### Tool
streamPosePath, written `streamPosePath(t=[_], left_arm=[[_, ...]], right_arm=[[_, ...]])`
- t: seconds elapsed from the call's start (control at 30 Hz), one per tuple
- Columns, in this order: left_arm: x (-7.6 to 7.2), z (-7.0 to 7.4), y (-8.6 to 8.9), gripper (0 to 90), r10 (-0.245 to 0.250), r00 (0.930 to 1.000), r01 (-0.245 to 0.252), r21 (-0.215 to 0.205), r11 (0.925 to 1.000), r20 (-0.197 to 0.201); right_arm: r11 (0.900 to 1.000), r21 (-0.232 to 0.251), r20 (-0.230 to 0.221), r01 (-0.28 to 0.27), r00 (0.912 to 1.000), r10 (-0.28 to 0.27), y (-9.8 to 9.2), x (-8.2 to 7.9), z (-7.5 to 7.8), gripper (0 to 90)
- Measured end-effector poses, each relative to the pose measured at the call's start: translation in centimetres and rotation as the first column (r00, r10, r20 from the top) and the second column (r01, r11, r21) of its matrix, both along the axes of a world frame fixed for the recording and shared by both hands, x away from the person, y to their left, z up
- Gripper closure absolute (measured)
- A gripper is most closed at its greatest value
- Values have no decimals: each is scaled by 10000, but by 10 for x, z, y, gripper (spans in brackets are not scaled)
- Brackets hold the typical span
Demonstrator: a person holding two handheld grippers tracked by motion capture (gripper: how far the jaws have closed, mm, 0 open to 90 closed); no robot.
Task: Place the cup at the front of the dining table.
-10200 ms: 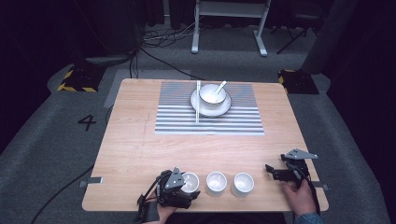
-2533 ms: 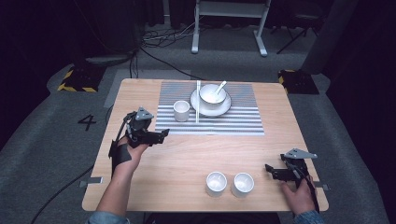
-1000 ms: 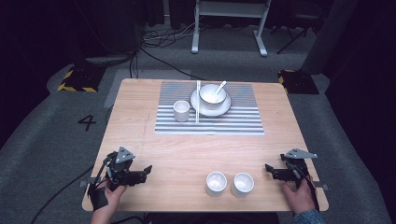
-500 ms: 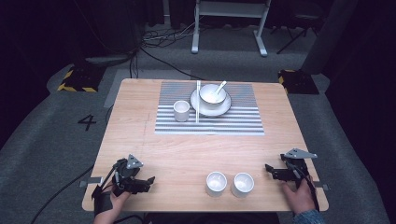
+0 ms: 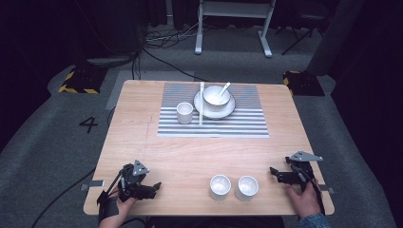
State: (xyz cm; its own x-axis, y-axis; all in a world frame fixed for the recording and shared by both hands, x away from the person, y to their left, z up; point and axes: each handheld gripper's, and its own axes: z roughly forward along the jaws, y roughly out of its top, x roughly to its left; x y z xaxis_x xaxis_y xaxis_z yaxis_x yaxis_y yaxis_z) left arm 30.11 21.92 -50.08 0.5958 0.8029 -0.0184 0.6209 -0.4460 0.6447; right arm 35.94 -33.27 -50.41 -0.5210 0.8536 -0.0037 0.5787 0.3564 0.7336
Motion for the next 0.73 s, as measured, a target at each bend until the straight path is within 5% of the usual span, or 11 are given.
streamPosePath(t=[0.07,0.73], left_arm=[[-1,-4,1,77,-15,9997,22,-254,9997,254],[4,-4,1,44,-386,9991,389,-221,9990,152]], right_arm=[[10000,0,2,-2,10000,2,0,0,0,143],[10000,2,3,-4,10000,4,0,0,0,143]])
